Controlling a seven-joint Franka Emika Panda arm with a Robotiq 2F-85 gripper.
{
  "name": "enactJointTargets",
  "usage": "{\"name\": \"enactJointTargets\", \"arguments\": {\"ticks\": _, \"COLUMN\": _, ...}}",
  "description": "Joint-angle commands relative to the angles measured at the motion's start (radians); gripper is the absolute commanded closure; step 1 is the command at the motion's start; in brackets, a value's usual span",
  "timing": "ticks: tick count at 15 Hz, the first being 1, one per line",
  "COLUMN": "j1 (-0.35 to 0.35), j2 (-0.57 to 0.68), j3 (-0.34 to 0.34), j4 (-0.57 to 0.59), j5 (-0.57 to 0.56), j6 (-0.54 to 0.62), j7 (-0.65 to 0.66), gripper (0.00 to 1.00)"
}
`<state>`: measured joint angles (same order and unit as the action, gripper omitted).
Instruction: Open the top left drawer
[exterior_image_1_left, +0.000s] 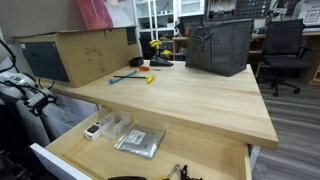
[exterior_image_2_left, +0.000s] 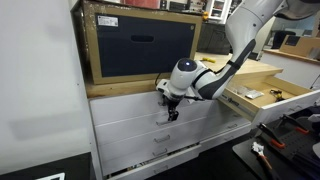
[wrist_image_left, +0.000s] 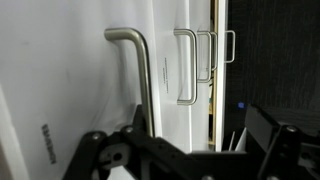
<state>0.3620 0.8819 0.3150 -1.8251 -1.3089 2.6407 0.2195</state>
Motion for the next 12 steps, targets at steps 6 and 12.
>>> {"name": "enactJointTargets", "arguments": {"ticks": 6, "j1": 0.046, "j2": -0.013, "j3": 0.054, "j4": -0.110, "j5": 0.085, "j6": 0.043, "j7": -0.039, "gripper": 0.00}}
{"name": "enactJointTargets", "arguments": {"ticks": 12, "j1": 0.048, "j2": -0.052, "j3": 0.063, "j4": -0.161, "j5": 0.115, "j6": 0.026, "j7": -0.104, "gripper": 0.00}}
